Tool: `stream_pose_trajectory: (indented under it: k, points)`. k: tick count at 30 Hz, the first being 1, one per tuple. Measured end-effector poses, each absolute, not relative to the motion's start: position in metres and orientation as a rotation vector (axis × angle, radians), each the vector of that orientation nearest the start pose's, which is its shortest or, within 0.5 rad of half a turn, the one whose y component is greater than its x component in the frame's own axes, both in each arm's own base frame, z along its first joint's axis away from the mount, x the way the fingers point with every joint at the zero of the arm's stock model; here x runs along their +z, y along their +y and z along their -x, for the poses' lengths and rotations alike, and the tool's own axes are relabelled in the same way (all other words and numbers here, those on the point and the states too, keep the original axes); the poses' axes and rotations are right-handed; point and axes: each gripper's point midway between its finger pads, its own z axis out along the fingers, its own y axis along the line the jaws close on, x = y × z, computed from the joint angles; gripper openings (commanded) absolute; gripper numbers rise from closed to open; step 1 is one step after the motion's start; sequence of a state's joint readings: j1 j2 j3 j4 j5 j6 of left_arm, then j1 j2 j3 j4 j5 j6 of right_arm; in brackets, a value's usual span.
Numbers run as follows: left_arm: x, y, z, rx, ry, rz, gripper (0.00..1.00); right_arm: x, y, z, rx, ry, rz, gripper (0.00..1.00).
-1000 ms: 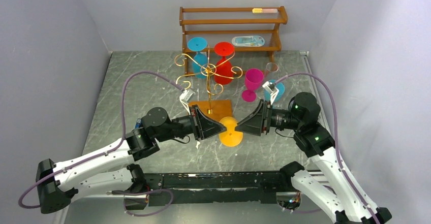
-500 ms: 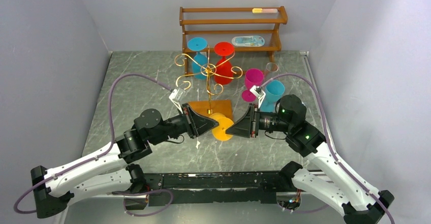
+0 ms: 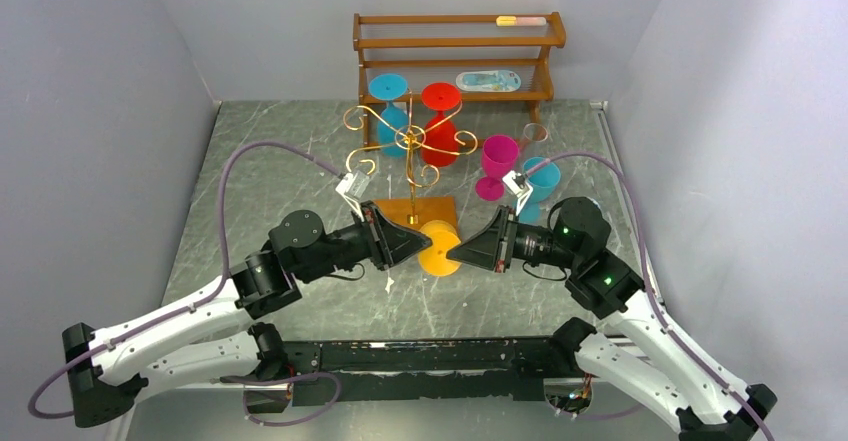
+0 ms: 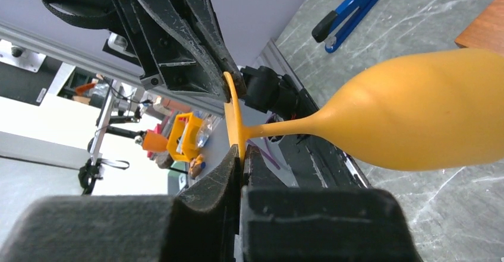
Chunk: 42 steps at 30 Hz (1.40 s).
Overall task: Take the wine glass off the wine glass rack
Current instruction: Place the wine glass at the center of the board.
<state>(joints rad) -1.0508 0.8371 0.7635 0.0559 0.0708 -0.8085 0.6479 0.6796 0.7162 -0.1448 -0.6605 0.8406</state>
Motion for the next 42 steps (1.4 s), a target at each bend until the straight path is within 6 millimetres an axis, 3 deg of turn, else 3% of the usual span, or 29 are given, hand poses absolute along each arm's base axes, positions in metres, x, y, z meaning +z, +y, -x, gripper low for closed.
stream_pose_trajectory:
  k: [3, 6, 12, 18, 29, 42]
  points:
    - [0.322, -0.317, -0.133, -1.459, 1.782, -0.281, 0.25, 0.304, 0.252, -0.118, 1.596, 1.899, 0.365, 0.00]
    - [0.322, -0.319, -0.132, -1.465, 1.788, -0.282, 0.44, 0.305, 0.252, -0.122, 1.587, 1.892, 0.338, 0.00]
    - [0.322, -0.320, -0.124, -1.508, 1.796, -0.300, 0.61, 0.302, 0.251, -0.128, 1.573, 1.904, 0.281, 0.00]
    - [0.317, -0.322, -0.109, -1.573, 1.799, -0.376, 0.50, 0.305, 0.243, -0.127, 1.547, 1.857, 0.265, 0.00]
    - [0.309, -0.339, -0.098, -1.718, 1.799, -0.393, 0.28, 0.311, 0.253, -0.118, 1.637, 1.836, 0.351, 0.00]
    - [0.316, -0.331, -0.107, -1.685, 1.768, -0.324, 0.22, 0.314, 0.254, -0.113, 1.670, 1.802, 0.389, 0.00]
